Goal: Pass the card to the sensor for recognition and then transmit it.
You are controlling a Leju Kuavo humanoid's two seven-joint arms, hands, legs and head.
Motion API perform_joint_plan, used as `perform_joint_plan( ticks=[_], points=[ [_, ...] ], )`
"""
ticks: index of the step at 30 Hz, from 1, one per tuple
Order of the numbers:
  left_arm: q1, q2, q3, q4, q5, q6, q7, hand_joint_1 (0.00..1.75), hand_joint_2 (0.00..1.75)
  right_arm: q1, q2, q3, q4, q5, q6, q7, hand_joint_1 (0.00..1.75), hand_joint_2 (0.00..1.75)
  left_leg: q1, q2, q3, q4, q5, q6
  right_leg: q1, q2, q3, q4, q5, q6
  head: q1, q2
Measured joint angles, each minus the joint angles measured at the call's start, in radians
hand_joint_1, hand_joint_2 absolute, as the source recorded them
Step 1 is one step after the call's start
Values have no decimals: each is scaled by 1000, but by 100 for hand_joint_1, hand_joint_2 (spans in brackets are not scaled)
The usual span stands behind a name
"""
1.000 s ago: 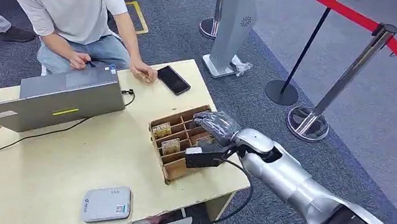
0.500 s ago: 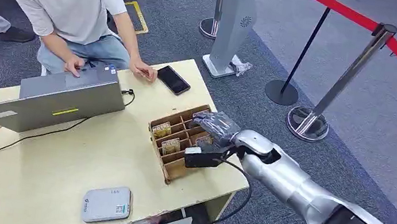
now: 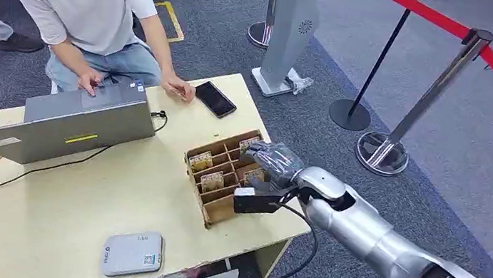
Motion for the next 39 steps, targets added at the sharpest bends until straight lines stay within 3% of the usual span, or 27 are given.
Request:
perform_joint_plan(
  ticks=[19,39],
  points=[
    [-2,0,0,0,-21,0,12,0,0,91,-11,-53,-73,35,-1,28,77,175,0,0,0,0,0,0,0,0,0,0,0,0,0,0],
    [-3,0,0,0,-26,0,19,0,0,79,-5,-64,-61,55,23,11,73,175,0,0,-1,0,0,0,0,0,0,0,0,0,0,0]
  ],
)
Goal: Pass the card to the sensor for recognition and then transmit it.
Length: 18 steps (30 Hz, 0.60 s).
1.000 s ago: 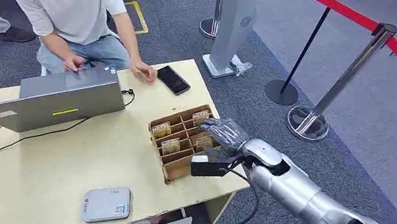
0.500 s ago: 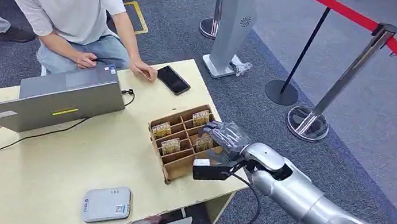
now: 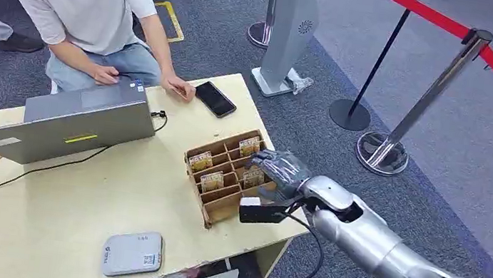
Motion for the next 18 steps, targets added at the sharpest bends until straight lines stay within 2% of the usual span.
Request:
perform_joint_plan(
  ticks=[4,18],
  points=[
    [0,0,0,0,0,0,0,0,0,-23,3,2,15,1,9,-7,70,175,0,0,0,0,0,0,0,0,0,0,0,0,0,0],
    [0,0,0,0,3,0,-3,0,0,-64,11,26,68,-5,16,-26,73,175,0,0,0,0,0,0,0,0,0,0,0,0,0,0]
  ],
)
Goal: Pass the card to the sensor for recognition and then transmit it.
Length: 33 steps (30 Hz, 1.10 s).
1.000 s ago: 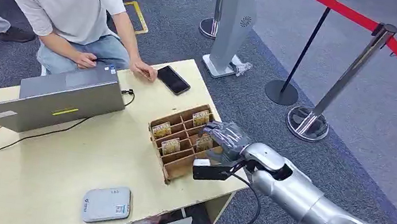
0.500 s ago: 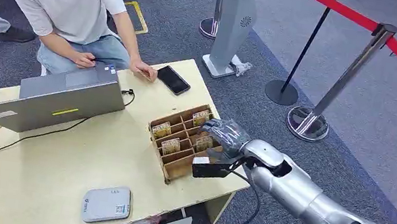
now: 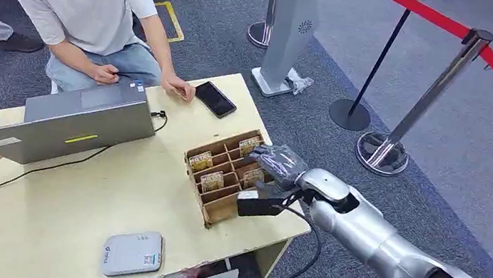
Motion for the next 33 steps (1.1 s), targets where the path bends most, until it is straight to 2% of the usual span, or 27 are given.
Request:
perform_joint_plan(
  ticks=[7,13,23,25,26,28,29,33],
  points=[
    [0,0,0,0,-1,0,-2,0,0,-7,2,6,15,-17,-3,-5,75,175,0,0,0,0,0,0,0,0,0,0,0,0,0,0],
    [0,0,0,0,-5,2,-2,0,0,5,2,4,10,-26,-14,7,70,175,0,0,0,0,0,0,0,0,0,0,0,0,0,0],
    [0,0,0,0,-14,3,1,0,0,33,0,-5,-13,-31,-24,19,77,175,0,0,0,0,0,0,0,0,0,0,0,0,0,0],
    [0,0,0,0,-15,5,1,0,0,36,-3,-6,-19,-31,-24,19,86,175,0,0,0,0,0,0,0,0,0,0,0,0,0,0],
    [0,0,0,0,-15,6,2,0,0,37,-3,-7,-20,-31,-24,20,115,175,0,0,0,0,0,0,0,0,0,0,0,0,0,0],
    [0,0,0,0,-15,6,2,0,0,38,-3,-9,-21,-31,-26,20,159,175,0,0,0,0,0,0,0,0,0,0,0,0,0,0],
    [0,0,0,0,-16,7,2,0,0,38,-3,-10,-22,-31,-26,20,162,175,0,0,0,0,0,0,0,0,0,0,0,0,0,0],
    [0,0,0,0,-18,7,2,0,0,48,-3,-11,-24,-31,-26,22,152,175,0,0,0,0,0,0,0,0,0,0,0,0,0,0]
  ],
)
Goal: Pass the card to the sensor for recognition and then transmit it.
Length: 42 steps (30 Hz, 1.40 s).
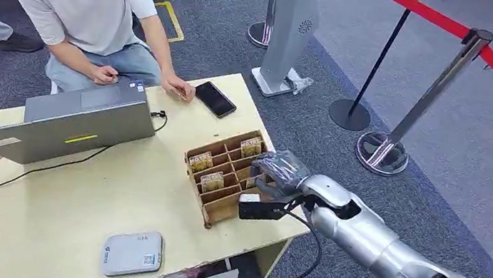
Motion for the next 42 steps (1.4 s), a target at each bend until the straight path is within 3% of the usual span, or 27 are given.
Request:
perform_joint_plan(
  ticks=[11,16,27,42],
  points=[
    [0,0,0,0,-1,0,0,0,0,6,-2,-8,-2,0,0,0,154,175,0,0,0,0,0,0,0,0,0,0,0,0,0,0],
    [0,0,0,0,-3,0,3,0,0,7,-2,-10,-4,0,0,0,175,175,0,0,0,0,0,0,0,0,0,0,0,0,0,0],
    [0,0,0,0,-10,1,3,0,0,0,-2,-34,-50,2,-43,-19,175,175,0,0,0,0,0,0,0,0,0,0,0,0,0,0],
    [-9,-3,0,0,-40,2,12,0,0,9,5,-130,-181,127,-283,-51,175,175,0,0,0,0,0,0,0,0,0,0,0,0,0,0]
  ],
)
